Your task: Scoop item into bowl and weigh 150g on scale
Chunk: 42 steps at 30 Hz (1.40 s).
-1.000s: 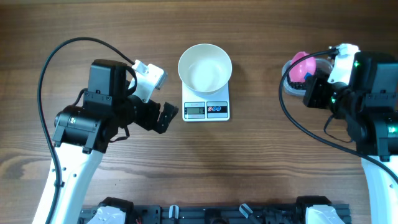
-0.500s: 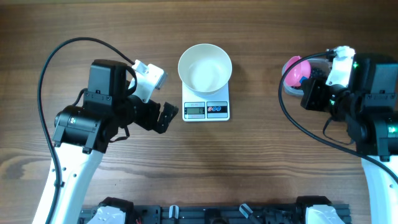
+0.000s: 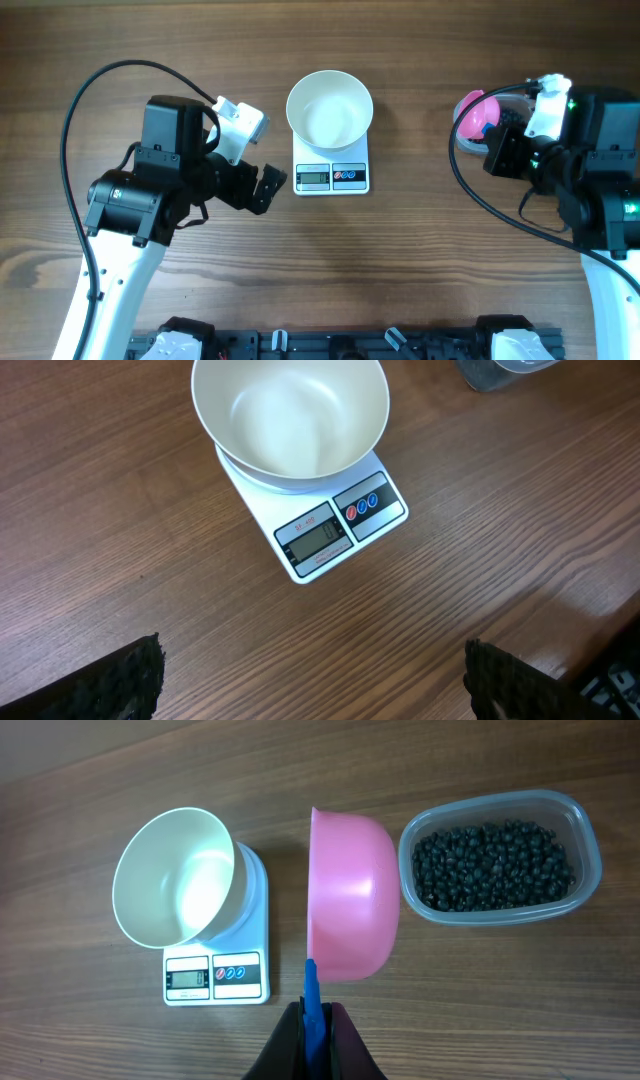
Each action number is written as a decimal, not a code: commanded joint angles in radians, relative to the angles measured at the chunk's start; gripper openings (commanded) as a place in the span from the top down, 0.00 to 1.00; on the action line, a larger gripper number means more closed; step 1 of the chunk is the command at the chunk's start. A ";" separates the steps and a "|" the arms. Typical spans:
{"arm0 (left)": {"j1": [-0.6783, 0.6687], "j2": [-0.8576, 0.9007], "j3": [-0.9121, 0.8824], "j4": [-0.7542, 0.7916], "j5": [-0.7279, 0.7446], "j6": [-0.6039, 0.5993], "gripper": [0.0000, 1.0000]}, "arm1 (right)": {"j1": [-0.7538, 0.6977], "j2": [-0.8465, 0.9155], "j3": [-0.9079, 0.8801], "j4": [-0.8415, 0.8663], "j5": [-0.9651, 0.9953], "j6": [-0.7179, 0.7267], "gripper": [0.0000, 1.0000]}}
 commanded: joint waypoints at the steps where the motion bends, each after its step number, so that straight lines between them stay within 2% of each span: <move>1: -0.003 -0.013 0.017 0.000 0.019 0.019 0.00 | -0.003 0.008 0.025 0.002 0.002 0.013 0.96; 42: -0.003 -0.013 0.017 0.000 0.019 0.019 0.00 | -0.003 0.008 0.025 0.044 0.034 -0.093 0.96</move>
